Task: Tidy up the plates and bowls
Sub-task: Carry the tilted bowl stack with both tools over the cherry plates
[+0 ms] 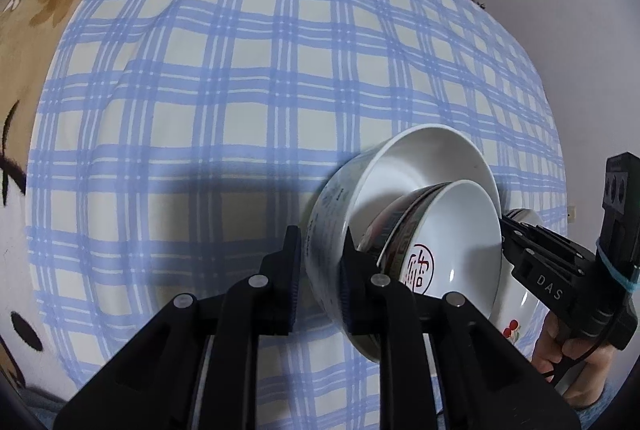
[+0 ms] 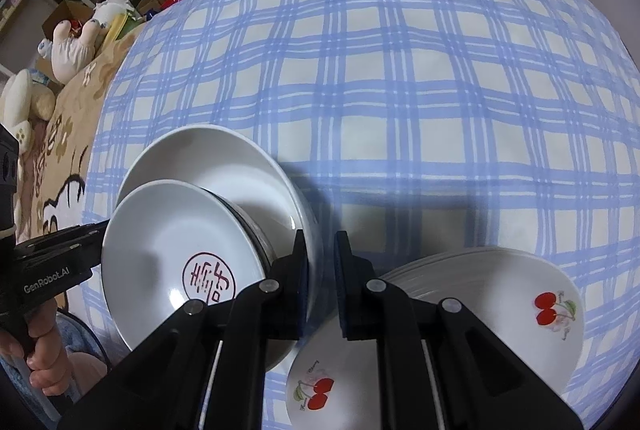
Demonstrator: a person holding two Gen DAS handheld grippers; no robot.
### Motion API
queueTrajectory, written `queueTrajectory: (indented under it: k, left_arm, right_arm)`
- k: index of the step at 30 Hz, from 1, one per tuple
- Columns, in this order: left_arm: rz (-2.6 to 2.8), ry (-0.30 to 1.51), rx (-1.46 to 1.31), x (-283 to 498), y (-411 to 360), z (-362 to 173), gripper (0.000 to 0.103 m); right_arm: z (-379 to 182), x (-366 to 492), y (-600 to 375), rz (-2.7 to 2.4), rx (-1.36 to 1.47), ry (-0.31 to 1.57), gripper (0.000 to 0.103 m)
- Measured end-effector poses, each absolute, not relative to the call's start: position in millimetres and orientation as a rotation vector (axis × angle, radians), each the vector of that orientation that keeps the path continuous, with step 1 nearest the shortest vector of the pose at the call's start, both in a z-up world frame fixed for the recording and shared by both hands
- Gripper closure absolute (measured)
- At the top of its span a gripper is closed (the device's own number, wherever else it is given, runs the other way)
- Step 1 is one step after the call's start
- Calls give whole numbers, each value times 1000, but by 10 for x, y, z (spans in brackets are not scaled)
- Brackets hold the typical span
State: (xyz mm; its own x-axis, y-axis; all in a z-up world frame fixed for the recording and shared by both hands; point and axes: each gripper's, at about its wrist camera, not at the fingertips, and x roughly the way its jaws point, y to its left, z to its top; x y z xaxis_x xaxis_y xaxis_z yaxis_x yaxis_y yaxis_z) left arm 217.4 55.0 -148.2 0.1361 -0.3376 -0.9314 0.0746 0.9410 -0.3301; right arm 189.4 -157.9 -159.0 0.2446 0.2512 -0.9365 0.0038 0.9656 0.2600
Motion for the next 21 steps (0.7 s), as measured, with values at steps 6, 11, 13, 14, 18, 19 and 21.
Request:
queueTrajectory:
  k: [6, 11, 13, 14, 18, 19, 21]
  left_arm:
    - [-280, 1407, -206, 2186, 478, -1449, 88]
    - [-310, 1393, -291, 2176, 495, -1472, 88]
    - [-322, 1381, -312, 2160, 488, -1475, 88]
    - [-322, 1378, -312, 2155, 477, -1471, 88]
    - [-325, 1372, -327, 2150, 434, -1455, 90]
    - [-328, 1372, -331, 2146, 437, -1450, 90]
    - [-329, 1366, -327, 2135, 428, -1444, 91]
  right_arm:
    - [-1612, 1857, -1659, 177, 286, 1303, 89]
    - [-1609, 1854, -1652, 172, 307, 1294, 89]
    - [-1613, 1844, -1669, 172, 323, 1290, 89]
    - [-1613, 1839, -1674, 171, 330, 1287, 89]
    - [-1614, 1828, -1686, 177, 350, 1284, 92]
    - [-1610, 1825, -1666, 174, 342, 1285, 92]
    - [-1580, 1807, -1633, 164, 315, 1281, 93]
